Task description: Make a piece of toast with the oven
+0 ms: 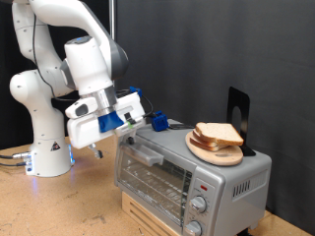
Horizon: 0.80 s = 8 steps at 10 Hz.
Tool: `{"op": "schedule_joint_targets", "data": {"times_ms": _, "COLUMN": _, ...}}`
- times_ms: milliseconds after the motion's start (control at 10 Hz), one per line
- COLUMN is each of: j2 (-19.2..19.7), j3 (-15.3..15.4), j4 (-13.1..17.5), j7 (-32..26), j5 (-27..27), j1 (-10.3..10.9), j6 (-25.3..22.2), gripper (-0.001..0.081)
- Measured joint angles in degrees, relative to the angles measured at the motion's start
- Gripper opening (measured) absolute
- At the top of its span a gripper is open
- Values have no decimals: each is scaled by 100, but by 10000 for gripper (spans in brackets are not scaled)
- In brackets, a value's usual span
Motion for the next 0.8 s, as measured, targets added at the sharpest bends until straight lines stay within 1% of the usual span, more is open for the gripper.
{"op": "schedule_joint_targets", "data": {"times_ms": 200, "j2": 145, "j3": -3, "j4": -7, "j7": 156, "j5": -447, "j1": -358, "j6": 128, "gripper": 808}}
{"op": "schedule_joint_targets", "data": {"times_ms": 400, "j2": 454, "j3": 0, "j4": 40, "j7": 496, "j5": -875, "j1": -674, "j6": 389, "gripper": 808}}
{"op": "schedule_joint_targets", "data": {"times_ms": 600, "j2": 923, "j3": -1, "j4": 214, "j7": 768, "j5": -1201, "j1": -844, "j6": 540, "gripper": 808}}
{"op": "schedule_joint_targets", "data": {"times_ms": 800, "j2": 1335, "j3": -60, "j4": 294, "j7": 783, "j5": -1343, "j1": -989, "j6": 837, "gripper": 808}}
